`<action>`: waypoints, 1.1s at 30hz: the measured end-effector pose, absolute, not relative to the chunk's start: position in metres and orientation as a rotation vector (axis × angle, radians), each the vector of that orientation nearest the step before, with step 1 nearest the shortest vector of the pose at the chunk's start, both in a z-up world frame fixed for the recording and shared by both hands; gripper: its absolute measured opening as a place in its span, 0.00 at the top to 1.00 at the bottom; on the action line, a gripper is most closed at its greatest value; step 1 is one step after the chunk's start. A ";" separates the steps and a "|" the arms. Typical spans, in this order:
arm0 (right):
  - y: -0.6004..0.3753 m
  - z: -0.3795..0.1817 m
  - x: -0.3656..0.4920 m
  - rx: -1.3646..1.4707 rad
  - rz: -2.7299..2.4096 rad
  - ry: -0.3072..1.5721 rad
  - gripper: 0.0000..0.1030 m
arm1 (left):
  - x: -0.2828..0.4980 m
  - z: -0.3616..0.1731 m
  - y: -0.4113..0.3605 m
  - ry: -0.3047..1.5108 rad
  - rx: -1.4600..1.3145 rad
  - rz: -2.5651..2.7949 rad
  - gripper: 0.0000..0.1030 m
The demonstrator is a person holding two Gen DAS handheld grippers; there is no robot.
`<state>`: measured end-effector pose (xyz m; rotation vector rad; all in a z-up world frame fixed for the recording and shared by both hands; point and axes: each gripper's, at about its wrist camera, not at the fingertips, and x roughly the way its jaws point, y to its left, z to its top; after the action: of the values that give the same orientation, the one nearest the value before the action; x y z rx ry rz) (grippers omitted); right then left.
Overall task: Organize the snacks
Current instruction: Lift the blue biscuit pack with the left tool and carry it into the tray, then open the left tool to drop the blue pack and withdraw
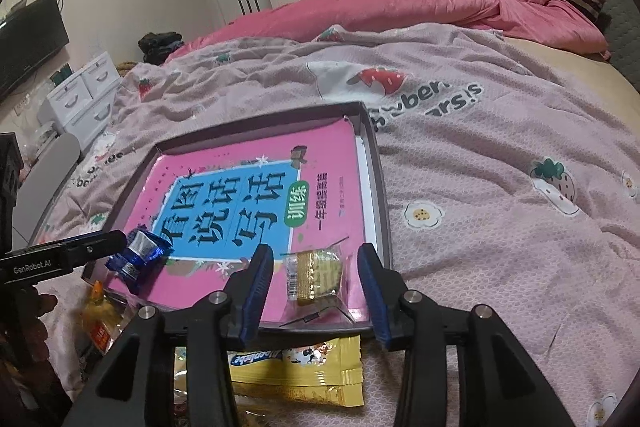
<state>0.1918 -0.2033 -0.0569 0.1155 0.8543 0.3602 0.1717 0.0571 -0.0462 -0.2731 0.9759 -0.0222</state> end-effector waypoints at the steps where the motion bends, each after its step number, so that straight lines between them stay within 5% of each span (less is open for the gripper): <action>1: -0.205 -0.054 0.190 0.121 0.364 0.845 0.53 | 0.170 -0.042 0.058 0.967 -0.275 -0.024 0.31; 16: -0.215 -0.024 0.165 0.126 0.377 0.743 0.43 | 0.135 0.011 0.073 0.854 -0.269 -0.010 0.26; 33: -0.214 -0.013 0.129 0.129 0.393 0.740 0.40 | 0.105 0.014 0.071 0.875 -0.221 -0.041 0.25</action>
<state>0.1291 -0.2135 -0.0126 0.1286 0.7398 0.3926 0.1052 0.0705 0.0141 -0.2211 0.8751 -0.0406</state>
